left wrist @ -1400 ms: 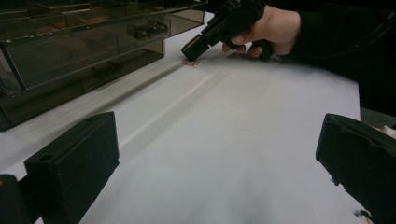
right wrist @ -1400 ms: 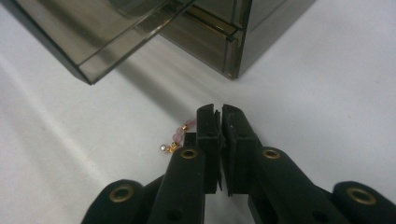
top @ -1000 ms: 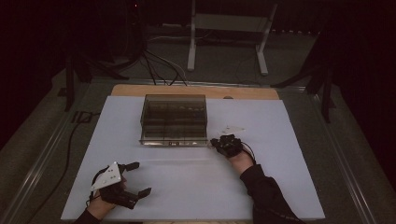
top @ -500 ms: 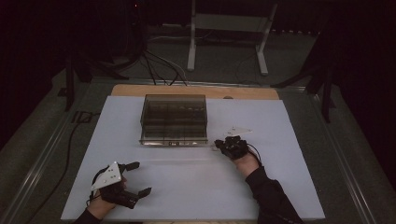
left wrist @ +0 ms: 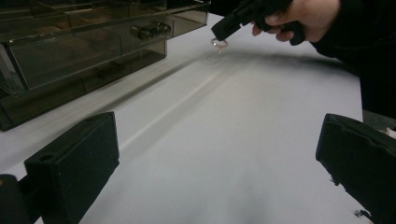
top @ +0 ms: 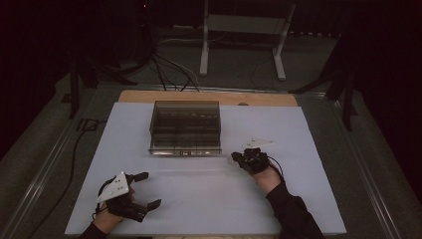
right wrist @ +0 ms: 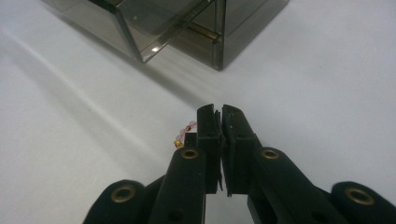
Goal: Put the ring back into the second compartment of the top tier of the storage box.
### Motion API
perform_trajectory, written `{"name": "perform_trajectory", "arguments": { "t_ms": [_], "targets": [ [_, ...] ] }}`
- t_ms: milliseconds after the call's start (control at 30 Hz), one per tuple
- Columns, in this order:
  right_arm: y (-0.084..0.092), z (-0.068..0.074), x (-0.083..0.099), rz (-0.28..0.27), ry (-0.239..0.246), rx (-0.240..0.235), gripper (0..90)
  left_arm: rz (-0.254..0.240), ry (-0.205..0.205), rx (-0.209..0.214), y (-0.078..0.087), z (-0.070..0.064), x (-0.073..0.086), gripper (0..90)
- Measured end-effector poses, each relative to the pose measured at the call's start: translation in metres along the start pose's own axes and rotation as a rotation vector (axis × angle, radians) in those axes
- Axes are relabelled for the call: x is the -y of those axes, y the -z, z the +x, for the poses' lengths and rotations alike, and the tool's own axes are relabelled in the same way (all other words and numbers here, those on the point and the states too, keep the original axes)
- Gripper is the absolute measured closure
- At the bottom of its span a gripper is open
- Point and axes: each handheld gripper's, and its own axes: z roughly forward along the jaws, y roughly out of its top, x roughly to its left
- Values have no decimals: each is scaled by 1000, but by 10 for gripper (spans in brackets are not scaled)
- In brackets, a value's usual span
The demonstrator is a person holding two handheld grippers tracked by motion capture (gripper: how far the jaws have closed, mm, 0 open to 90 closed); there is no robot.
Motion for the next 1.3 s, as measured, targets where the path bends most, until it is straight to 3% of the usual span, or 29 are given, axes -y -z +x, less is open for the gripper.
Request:
{"name": "perform_trajectory", "arguments": {
  "t_ms": [500,1300],
  "targets": [
    [22,4,1,-9,-30,-3,867,-5,3,0,0,0,0,6],
    [48,21,-10,-33,6,-30,867,-5,-4,1,0,0,0,6]
  ]
}}
